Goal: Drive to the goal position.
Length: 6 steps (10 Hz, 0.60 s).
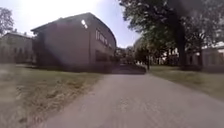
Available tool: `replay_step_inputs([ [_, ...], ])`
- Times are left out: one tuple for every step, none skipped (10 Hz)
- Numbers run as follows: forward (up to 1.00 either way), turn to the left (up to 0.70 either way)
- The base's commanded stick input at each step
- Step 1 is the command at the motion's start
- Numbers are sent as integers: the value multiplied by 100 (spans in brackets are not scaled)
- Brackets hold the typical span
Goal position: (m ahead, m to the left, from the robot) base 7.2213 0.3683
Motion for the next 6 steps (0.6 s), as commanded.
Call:
replay_step_inputs([
  [70,-35],
  [70,-23],
  [70,0],
  [70,0],
  [70,-20],
  [70,-35],
])
